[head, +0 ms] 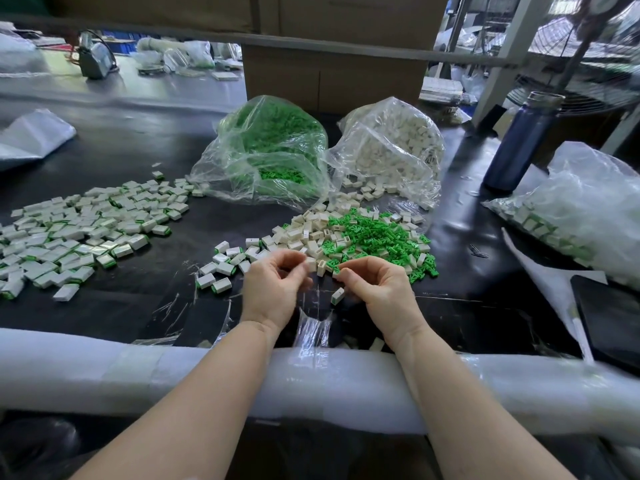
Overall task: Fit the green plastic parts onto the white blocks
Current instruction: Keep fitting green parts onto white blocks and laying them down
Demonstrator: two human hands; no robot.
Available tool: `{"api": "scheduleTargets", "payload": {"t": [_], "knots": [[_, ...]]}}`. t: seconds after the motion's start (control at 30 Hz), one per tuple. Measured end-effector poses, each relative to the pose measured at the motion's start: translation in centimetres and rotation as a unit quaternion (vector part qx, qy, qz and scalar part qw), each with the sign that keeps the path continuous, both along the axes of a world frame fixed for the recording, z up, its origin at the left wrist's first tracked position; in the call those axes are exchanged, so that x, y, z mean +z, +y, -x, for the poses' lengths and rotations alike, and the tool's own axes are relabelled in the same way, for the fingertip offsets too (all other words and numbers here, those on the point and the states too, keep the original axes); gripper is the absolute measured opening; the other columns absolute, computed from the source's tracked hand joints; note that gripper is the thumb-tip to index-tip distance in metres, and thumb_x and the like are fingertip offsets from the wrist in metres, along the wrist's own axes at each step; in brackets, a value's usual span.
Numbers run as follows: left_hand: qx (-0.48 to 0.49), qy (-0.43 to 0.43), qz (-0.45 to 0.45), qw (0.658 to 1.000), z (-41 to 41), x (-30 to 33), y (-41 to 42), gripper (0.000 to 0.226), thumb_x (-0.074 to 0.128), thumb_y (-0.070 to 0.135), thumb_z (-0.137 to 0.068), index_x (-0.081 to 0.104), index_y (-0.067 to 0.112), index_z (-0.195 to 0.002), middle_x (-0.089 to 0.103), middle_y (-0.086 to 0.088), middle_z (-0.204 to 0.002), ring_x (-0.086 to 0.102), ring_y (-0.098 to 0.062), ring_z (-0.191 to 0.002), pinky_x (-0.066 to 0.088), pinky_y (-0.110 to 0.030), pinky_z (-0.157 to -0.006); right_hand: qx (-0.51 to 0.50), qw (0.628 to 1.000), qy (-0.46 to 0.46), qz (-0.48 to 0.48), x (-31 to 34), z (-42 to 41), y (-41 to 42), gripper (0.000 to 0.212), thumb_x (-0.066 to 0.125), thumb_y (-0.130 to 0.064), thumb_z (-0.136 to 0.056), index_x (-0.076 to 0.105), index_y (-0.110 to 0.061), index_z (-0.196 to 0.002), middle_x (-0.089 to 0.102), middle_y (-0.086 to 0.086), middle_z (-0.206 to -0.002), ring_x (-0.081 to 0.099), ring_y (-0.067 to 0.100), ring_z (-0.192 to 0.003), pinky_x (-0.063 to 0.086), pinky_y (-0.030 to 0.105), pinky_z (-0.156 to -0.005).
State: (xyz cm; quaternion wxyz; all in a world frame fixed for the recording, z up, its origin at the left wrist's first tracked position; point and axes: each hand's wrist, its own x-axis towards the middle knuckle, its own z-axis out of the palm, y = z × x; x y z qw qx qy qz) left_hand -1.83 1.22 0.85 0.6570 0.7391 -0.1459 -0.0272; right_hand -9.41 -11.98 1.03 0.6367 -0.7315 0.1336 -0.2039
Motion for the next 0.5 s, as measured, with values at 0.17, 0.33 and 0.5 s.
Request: {"api": "scheduleTargets", "payload": {"t": [0.17,0.33,0.5], "knots": [[0.214,-0.048,-0.069,0.973,-1.2,-0.2,0.9,0.017,0.064,0.011,-0.086,0.069,0.006,-0.102,0.066,-0.010,-0.103,0.062,-0.021,-0.084,0.050,-0.029,-0.084,-0.104,0.991,-0.014,0.079,0.0,0.0,-0.4,0.016,0.069,-0.006,-0.081,0.066,-0.020,-0.074,0.066,-0.004,-0.071,0.059,0.005,-0.066,0.049,0.012,-0.064],[0.229,-0.058,-0.133,0.963,-1.5,-0.3,0.9,0.030,0.056,0.001,-0.088,0.059,-0.003,-0.118,0.041,-0.016,-0.127,0.052,-0.028,-0.108,0.029,-0.009,-0.087,-0.158,0.981,0.003,0.113,-0.2,0.0,-0.7,0.012,0.067,-0.006,-0.082,0.067,-0.015,-0.074,0.064,-0.003,-0.069,0.059,0.009,-0.066,0.050,0.016,-0.065],[0.198,-0.026,-0.222,0.954,-1.5,-0.5,0.8,0.027,0.060,0.007,-0.086,0.056,-0.007,-0.109,0.030,-0.016,-0.135,0.039,-0.032,-0.122,0.030,-0.029,-0.105,-0.196,0.969,0.033,0.148,-0.5,-0.1,-1.1,0.017,0.066,-0.010,-0.083,0.063,-0.020,-0.070,0.061,-0.008,-0.066,0.057,0.010,-0.066,0.046,0.022,-0.064]]}}
